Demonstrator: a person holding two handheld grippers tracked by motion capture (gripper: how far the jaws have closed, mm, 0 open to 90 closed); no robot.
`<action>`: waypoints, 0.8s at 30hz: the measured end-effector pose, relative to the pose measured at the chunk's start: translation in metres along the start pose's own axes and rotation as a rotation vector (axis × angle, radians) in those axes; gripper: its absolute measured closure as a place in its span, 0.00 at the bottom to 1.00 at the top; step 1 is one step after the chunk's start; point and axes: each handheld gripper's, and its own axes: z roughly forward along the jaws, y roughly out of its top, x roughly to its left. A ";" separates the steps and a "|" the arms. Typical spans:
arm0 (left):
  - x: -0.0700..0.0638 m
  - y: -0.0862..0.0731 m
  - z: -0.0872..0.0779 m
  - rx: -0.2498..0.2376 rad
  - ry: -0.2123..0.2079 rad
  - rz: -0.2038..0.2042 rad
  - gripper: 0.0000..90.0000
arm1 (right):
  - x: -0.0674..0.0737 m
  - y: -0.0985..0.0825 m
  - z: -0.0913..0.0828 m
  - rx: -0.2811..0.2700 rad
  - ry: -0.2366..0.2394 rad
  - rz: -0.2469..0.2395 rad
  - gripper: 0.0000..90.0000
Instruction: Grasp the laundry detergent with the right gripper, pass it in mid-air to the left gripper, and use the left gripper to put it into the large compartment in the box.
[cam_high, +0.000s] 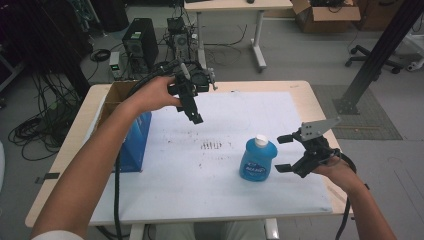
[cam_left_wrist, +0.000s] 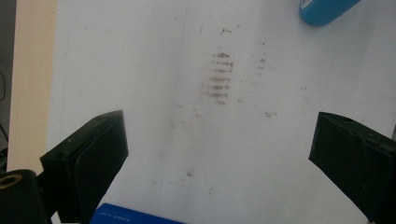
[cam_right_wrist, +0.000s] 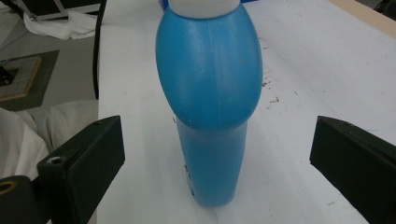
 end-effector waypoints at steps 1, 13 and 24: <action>0.001 0.000 0.000 0.003 0.000 0.002 0.05 | 0.000 0.000 0.000 0.000 0.000 0.000 0.03; 0.001 -0.001 0.004 0.010 -0.006 -0.008 0.05 | -0.002 -0.017 0.009 -0.040 0.000 -0.006 0.03; 0.001 0.001 0.006 0.012 -0.007 -0.010 0.05 | -0.005 -0.030 0.016 -0.088 0.005 0.020 0.03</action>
